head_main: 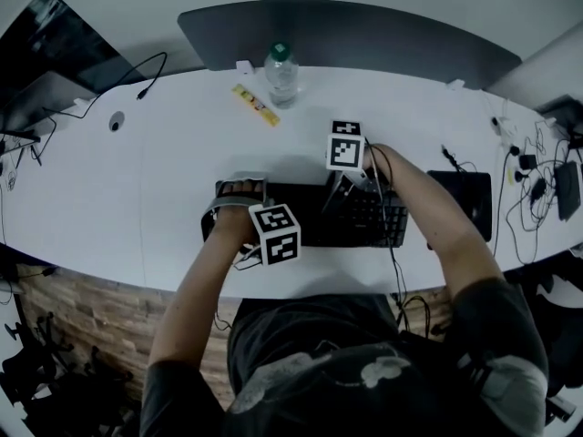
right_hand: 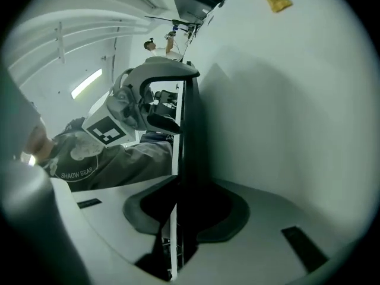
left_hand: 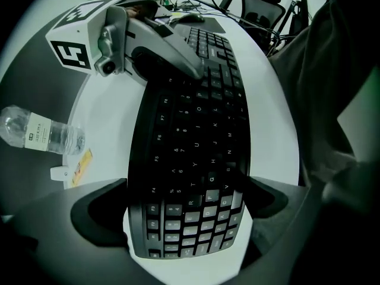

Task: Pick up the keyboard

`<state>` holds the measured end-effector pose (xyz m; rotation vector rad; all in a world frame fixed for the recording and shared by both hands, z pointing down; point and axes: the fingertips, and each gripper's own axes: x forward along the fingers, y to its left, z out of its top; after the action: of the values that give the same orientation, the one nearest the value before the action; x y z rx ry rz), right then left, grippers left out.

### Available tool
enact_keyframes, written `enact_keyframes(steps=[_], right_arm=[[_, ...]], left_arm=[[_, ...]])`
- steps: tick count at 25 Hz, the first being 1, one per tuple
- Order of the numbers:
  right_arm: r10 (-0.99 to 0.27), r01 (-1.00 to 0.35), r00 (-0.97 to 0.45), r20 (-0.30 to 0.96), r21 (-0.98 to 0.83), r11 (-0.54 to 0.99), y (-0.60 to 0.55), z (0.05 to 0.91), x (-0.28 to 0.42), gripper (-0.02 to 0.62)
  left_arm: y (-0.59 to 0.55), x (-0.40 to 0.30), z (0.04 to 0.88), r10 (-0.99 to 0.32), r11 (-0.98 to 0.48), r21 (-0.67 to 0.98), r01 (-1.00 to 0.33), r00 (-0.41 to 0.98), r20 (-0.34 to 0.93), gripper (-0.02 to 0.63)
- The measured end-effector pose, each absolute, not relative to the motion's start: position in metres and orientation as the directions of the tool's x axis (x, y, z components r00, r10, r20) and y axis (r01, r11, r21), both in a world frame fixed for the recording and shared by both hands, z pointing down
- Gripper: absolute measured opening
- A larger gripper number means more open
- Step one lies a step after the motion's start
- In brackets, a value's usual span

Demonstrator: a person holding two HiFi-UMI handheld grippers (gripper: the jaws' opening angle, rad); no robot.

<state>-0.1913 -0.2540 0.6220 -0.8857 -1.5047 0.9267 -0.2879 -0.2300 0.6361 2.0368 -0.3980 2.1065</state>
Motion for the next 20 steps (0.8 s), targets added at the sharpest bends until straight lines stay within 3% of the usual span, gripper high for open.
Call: enact_keyframes(steps=[5, 12, 17, 20], right_arm=[[0.894, 0.049, -0.125, 0.43, -0.897, 0.439, -0.253, 0.62, -0.191, 0.083], [0.849, 0.102, -0.187, 0.493, -0.85, 0.516, -0.251, 0.604, -0.191, 0.066], [0.764, 0.132, -0.242, 0.598, -0.76, 0.636, -0.254, 0.593, -0.186, 0.066], [0.682, 0.142, -0.264, 0.682, -0.672, 0.727, -0.264, 0.585, -0.184, 0.064]], left_arm=[[-0.228, -0.288, 0.631, -0.107, -0.94, -0.113, -0.323, -0.036, 0.994, 0.589], [-0.23, -0.292, 0.614, -0.3, -0.871, -0.324, -0.37, -0.122, 0.946, 0.588], [-0.244, -0.286, 0.575, -0.493, -0.715, -0.461, -0.526, -0.088, 0.865, 0.581], [-0.244, -0.29, 0.555, -0.54, -0.636, -0.483, -0.602, -0.1, 0.836, 0.581]])
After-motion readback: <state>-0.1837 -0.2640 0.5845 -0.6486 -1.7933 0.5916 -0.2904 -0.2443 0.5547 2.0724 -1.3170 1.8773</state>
